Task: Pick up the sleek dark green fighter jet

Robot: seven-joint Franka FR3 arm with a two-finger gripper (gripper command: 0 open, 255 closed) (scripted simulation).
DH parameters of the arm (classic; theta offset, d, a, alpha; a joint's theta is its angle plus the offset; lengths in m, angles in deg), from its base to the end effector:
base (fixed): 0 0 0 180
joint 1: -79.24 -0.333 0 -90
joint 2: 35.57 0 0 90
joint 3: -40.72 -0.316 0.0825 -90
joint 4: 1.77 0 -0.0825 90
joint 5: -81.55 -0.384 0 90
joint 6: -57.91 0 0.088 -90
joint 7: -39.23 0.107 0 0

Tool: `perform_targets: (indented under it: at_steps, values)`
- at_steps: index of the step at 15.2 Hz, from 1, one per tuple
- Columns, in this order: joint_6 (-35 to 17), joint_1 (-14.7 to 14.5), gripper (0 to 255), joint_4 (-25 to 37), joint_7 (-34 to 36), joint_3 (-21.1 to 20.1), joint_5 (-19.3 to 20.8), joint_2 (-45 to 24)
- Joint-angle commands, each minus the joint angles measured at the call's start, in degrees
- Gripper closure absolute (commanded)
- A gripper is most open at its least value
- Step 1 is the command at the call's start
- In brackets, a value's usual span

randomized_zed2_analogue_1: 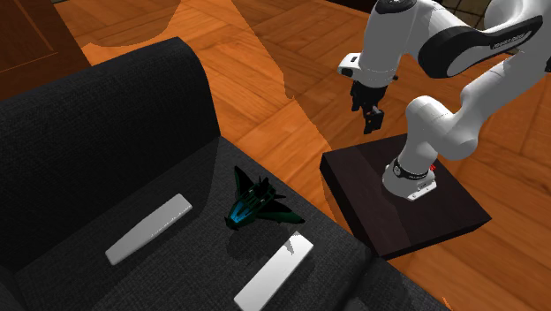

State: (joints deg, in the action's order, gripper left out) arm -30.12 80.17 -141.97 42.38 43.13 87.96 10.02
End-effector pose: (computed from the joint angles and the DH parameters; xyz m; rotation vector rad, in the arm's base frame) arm 0.2955 -0.0323 0.5481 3.0506 -0.1470 -0.1755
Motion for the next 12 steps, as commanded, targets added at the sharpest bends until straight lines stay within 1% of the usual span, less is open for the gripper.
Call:
perform_targets:
  at_steps: [1, 6, 12]
  values:
    - [0.0, 0.0, 0, 0.0, 0.0, 0.0, 0.0, 0.0]
    - [-4.7, -1.8, 0, 7.1, -1.0, -0.1, -1.7, -11.0]
    - [-7.9, -3.6, 0, 17.6, -2.7, -0.4, -3.7, -23.6]
